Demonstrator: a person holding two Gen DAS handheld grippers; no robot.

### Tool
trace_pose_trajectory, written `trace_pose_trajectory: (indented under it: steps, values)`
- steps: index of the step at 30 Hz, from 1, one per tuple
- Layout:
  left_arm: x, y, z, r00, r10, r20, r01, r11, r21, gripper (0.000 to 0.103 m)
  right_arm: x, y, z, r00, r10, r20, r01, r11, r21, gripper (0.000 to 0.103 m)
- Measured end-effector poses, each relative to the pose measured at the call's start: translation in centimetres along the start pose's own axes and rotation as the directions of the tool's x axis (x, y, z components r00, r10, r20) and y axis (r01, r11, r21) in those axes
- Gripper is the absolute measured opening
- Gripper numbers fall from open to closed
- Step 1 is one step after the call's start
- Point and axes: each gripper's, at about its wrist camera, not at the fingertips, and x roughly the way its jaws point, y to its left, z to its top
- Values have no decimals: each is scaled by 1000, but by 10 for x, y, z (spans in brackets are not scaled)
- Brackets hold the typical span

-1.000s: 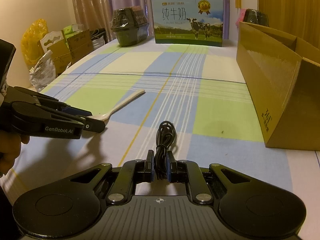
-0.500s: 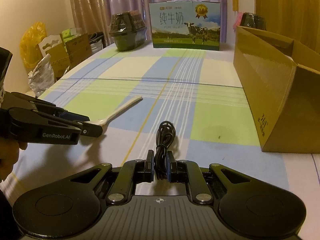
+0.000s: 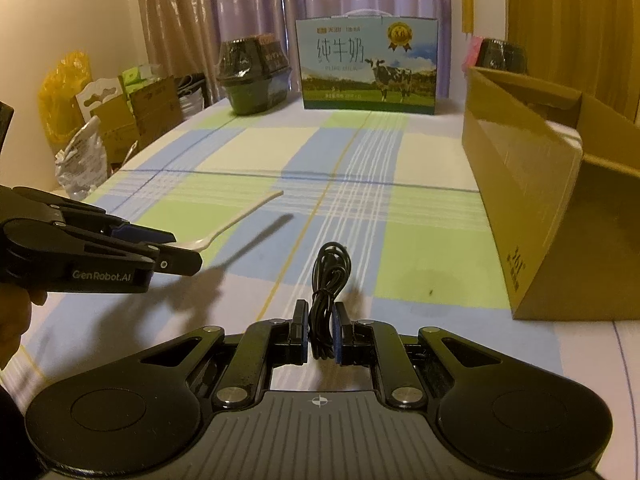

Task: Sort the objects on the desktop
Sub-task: 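Lift and carry the spoon and cable over the cardboard box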

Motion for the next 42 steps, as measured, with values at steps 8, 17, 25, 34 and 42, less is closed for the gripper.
trace_pose_trajectory:
  steps: [8, 17, 25, 34, 42]
  values:
    - [-22, -10, 16, 998, 15, 53, -14, 999, -29, 27, -21, 2, 16, 998, -10, 56, 11, 1000, -6, 8]
    - [-54, -36, 37, 993, 3, 119, 4, 998, -57, 27, -59, -6, 35, 989, -40, 143, 39, 999, 9, 8]
    - [-73, -75, 60, 986, -37, 162, 42, 999, -26, 27, -99, -32, 51, 969, -103, 223, 98, 995, 35, 8]
    - [-76, -126, 98, 977, -103, 189, 101, 995, 18, 27, -131, -83, 57, 946, -191, 261, 180, 981, 68, 8]
    - [-60, -162, 129, 973, -129, 193, 124, 992, 38, 27, -142, -126, 63, 930, -232, 284, 212, 972, 97, 8]
